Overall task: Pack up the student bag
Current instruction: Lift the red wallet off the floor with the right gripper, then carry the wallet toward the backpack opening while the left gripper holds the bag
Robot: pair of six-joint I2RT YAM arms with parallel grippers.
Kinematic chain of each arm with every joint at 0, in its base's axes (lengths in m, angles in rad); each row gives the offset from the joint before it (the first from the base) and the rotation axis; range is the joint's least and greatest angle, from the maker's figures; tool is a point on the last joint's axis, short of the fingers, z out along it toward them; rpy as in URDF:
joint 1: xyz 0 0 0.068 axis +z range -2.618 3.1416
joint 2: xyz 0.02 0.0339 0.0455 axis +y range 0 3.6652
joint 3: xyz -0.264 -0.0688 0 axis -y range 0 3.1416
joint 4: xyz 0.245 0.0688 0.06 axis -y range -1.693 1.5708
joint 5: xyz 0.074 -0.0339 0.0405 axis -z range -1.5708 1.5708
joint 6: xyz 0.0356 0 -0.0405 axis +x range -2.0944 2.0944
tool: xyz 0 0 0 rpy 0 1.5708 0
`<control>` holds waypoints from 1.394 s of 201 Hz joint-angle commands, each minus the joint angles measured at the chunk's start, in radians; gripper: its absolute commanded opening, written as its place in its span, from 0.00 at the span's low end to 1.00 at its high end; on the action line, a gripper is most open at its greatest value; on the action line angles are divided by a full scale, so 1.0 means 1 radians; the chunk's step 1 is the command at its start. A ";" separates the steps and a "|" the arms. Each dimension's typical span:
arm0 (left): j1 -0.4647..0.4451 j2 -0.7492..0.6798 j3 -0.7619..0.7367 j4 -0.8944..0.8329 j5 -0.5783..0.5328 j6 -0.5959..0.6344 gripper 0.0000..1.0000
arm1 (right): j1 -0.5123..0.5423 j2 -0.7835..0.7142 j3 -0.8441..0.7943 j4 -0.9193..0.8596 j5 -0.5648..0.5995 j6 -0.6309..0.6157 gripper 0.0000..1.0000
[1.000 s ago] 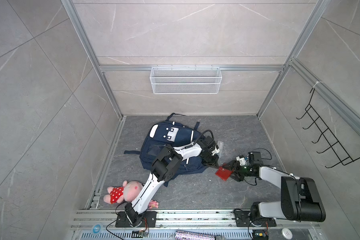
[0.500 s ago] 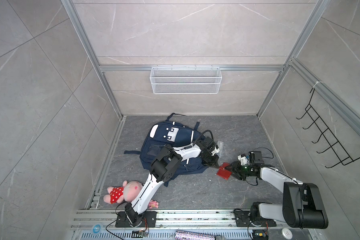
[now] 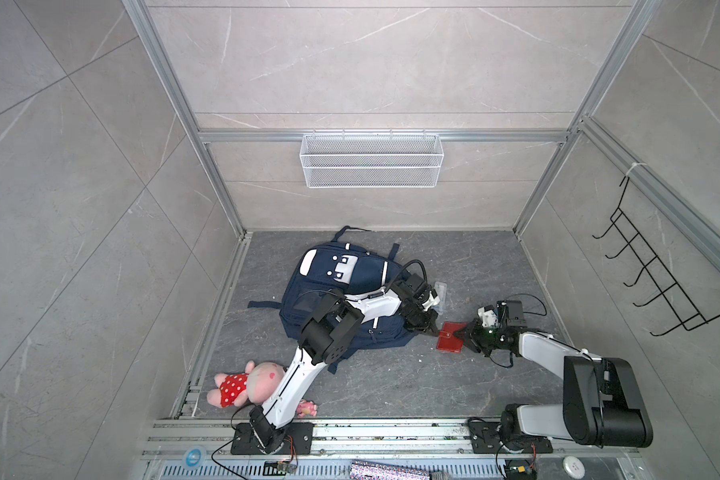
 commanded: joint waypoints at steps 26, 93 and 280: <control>-0.004 -0.183 0.122 -0.078 -0.016 0.097 0.24 | 0.006 -0.058 0.020 -0.050 0.019 -0.058 0.00; 0.147 -0.413 0.079 -0.259 -0.099 0.072 0.68 | 0.012 -0.253 0.117 -0.149 -0.004 -0.138 0.00; 0.391 -0.468 -0.022 -0.483 -0.270 0.151 0.79 | 0.204 -0.077 0.561 -0.313 0.134 -0.239 0.00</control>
